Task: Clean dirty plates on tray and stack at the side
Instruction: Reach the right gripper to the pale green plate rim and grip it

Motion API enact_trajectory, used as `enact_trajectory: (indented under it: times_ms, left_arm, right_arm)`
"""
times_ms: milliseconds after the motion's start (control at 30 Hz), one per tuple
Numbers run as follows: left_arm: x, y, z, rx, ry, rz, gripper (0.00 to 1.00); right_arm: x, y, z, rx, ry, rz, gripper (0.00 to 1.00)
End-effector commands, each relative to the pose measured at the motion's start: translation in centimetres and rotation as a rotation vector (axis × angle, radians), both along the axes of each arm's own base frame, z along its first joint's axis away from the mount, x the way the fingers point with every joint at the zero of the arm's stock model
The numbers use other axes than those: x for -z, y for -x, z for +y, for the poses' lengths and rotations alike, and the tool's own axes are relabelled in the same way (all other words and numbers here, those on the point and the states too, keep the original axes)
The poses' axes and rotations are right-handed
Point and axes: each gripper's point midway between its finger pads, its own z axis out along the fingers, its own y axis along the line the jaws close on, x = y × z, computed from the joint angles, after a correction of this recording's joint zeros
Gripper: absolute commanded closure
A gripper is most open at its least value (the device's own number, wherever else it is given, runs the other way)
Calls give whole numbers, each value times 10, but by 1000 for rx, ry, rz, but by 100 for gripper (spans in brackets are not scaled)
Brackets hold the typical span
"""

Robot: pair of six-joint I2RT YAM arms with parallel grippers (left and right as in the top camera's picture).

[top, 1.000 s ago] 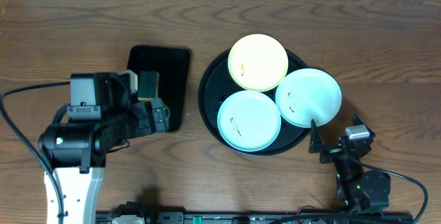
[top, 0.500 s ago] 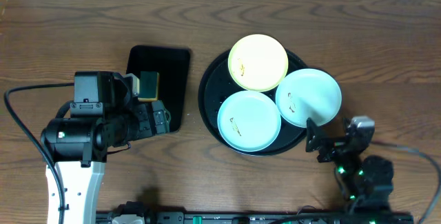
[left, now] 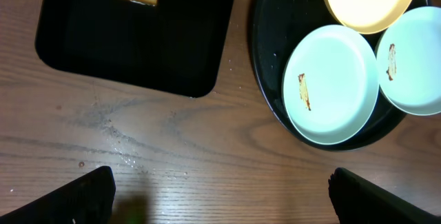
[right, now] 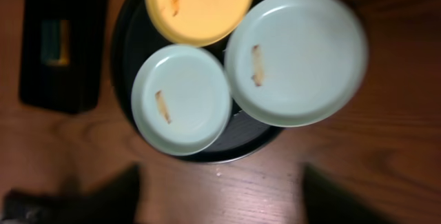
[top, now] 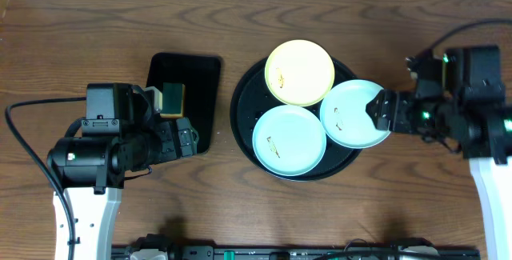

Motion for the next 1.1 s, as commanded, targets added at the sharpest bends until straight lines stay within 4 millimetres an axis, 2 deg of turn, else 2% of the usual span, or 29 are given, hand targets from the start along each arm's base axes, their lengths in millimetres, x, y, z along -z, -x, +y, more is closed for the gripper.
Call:
enact_trajectory:
  times_ms: [0,33,67,100,200,267,367,533,800,933,1000,1067]
  left_arm:
    - [-3,0,-2,9,9,-7,1]
    - [-3,0,-2,9,9,-7,1]
    - [-3,0,-2,9,9,-7,1]
    - [-3,0,-2,9,9,-7,1]
    - [-3,0,-2,9,9,-6,1]
    - [-2,2,-2,9,9,3,1]
    - [-2,2,-2,8,6,4,1]
    - [-2,2,-2,7,6,4,1]
    - [-2,2,-2,7,6,5,1]
    - [-2,2,-2,7,6,5,1]
    - [-2,2,-2,7,6,5,1]
    - [-2,2,-2,7,6,5,1]
  right_arm:
    - [15,5,30,-125,-66,76,60]
    - [32,11,45,-177,-51,107,72]
    - [40,12,51,-188,-43,115,73]
    - [60,13,59,-179,4,130,71]
    - [98,13,62,-144,122,136,70]
    - [124,11,72,-182,167,115,69]
    - [154,3,67,-163,245,91,68]
    - [188,0,65,-83,251,148,73]
    - [241,3,70,-97,266,249,78]
    - [253,3,70,-95,276,275,83]
    - [255,5,74,-94,252,290,93]
    - [255,6,79,-94,220,298,96]
